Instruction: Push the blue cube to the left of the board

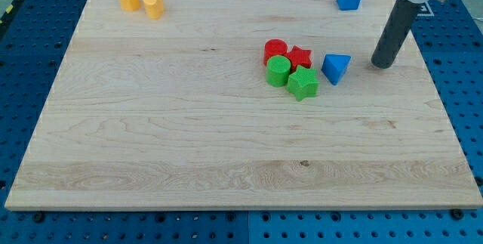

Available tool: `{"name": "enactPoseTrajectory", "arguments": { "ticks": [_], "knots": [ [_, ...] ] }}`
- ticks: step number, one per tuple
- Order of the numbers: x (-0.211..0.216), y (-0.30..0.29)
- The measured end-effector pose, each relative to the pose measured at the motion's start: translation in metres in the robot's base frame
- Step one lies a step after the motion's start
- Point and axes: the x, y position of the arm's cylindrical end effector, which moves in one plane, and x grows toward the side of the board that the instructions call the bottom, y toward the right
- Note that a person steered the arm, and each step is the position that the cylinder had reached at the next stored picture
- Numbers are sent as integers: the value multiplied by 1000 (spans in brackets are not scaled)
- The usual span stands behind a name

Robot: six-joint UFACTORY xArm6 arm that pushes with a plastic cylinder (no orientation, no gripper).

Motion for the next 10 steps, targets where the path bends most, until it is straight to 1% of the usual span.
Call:
{"name": "enactPoseTrajectory", "arguments": {
  "ticks": [2, 4, 5, 6, 7, 8, 9, 10],
  "knots": [
    [0, -44],
    [0, -68],
    [-20, -31],
    [-67, 21],
    [-126, 60],
    [-161, 68],
    [-163, 42],
    [-163, -14]
  ]
}}
